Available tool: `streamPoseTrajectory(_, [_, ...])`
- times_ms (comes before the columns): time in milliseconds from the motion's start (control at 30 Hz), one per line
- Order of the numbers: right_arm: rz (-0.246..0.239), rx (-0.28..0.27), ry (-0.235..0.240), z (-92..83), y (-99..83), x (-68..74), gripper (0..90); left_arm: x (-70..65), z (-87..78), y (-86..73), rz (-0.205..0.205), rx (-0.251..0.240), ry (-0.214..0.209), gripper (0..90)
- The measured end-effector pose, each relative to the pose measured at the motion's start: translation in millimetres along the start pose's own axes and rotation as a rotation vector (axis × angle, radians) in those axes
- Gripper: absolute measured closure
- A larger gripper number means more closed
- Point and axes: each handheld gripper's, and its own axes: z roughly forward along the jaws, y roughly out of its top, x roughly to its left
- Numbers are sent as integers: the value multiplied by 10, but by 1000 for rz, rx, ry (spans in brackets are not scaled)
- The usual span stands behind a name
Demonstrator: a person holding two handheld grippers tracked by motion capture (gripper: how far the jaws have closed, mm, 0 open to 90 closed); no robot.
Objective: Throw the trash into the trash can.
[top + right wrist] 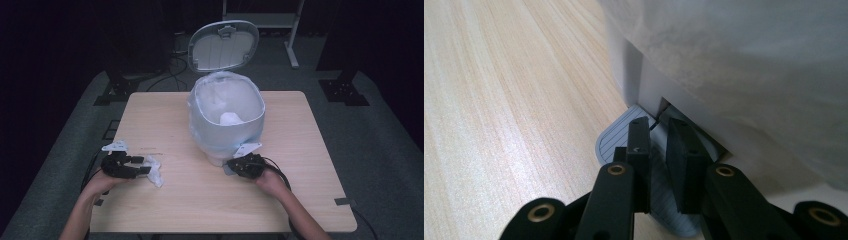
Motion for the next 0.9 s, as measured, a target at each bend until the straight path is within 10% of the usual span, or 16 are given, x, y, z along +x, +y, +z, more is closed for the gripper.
streamPoseTrajectory(900, [2, 0, 4, 0, 2, 3, 797, -52, 252, -119, 25, 86, 7, 399])
